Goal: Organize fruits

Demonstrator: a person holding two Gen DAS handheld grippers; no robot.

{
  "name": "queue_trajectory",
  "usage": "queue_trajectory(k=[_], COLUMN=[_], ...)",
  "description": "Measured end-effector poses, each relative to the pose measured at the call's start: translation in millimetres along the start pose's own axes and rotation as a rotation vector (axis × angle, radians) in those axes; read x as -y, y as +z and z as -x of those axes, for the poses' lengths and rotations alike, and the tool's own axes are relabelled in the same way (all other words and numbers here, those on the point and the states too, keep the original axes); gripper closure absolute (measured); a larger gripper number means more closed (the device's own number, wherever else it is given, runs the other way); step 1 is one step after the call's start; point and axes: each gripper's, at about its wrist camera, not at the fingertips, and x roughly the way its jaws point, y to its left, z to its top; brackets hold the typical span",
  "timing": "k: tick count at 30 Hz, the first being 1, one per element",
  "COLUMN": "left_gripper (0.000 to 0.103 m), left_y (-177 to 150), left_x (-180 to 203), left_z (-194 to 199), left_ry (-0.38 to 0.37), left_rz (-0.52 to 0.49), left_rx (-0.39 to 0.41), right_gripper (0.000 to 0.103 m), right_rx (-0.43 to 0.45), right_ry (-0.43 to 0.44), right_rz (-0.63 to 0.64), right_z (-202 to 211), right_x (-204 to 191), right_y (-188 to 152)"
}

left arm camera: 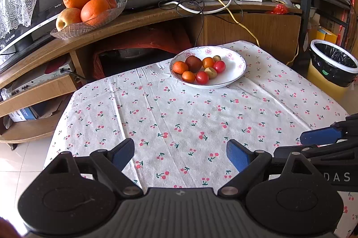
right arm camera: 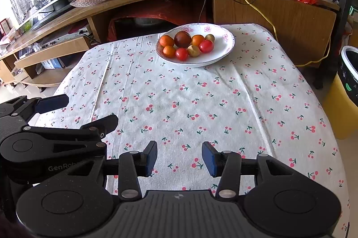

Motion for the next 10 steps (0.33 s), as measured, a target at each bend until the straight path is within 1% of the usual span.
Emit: queue_trajectory(k=[8,10], left_gripper=[0.006,0.005], left_y=[-2.1,-2.5], left_x=[1.1,1.6], left_z=[-1.2,-1.1], left_ry=[0.006,0.013], left_rz=[-0.005,-0.007], left_rx=[-0.002,0.0], right_gripper=[0.061,0.059], right_rx=[-0.007,-0.008], right_ry=[0.001,-0.004], right_rz=[0.0,0.001], right_z=[-2.3,-2.8], right_x=[-0.1,-0.1], right_y=[-1.0,-1.1])
